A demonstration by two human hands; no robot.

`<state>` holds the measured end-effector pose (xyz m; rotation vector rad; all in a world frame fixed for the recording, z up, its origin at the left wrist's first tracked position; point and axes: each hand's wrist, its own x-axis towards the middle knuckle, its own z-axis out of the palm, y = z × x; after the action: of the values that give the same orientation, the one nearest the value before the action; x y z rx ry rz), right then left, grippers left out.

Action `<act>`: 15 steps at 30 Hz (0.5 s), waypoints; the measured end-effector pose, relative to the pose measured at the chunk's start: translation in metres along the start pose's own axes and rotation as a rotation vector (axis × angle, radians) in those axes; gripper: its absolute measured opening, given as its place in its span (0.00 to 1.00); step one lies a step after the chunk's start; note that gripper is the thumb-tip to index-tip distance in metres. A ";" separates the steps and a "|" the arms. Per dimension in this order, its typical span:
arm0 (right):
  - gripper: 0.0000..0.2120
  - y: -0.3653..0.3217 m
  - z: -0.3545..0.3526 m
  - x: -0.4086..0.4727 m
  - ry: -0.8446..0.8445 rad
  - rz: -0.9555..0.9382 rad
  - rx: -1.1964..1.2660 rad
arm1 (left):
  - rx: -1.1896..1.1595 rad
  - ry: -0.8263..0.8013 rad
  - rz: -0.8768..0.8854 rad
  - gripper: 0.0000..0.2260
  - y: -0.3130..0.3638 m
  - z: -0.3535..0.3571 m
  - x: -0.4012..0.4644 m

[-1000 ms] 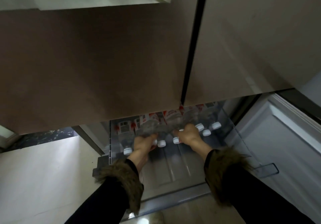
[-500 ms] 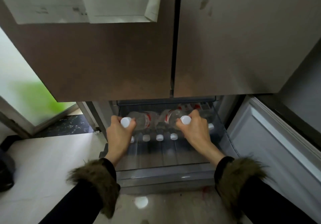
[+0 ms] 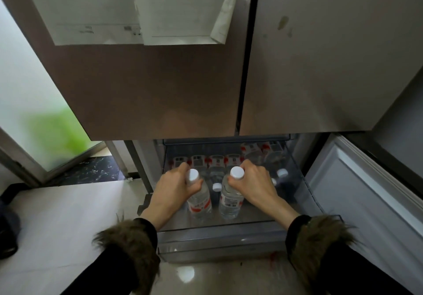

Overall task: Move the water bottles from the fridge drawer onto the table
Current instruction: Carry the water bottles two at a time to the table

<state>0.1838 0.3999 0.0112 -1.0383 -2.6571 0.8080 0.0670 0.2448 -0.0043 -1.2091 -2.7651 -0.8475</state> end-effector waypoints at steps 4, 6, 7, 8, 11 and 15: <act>0.17 0.000 0.006 0.010 -0.005 -0.010 0.015 | -0.067 -0.009 0.039 0.12 -0.008 0.009 0.008; 0.17 0.003 0.010 0.015 -0.010 -0.032 0.029 | -0.153 0.025 0.023 0.12 -0.012 0.015 0.010; 0.17 0.005 0.012 0.016 -0.011 -0.049 0.049 | -0.193 0.041 0.011 0.13 -0.014 0.019 0.009; 0.17 0.008 0.015 0.016 -0.016 -0.068 0.076 | -0.222 0.040 -0.005 0.14 -0.016 0.024 0.007; 0.22 0.022 0.022 0.015 -0.137 -0.093 0.111 | -0.279 -0.067 -0.080 0.18 -0.024 0.035 -0.001; 0.34 0.042 0.034 0.013 -0.329 -0.084 0.225 | -0.358 -0.228 -0.132 0.30 -0.035 0.042 -0.008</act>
<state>0.1865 0.4195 -0.0406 -0.7904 -2.7584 1.3232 0.0575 0.2401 -0.0589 -1.2478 -2.9902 -1.3452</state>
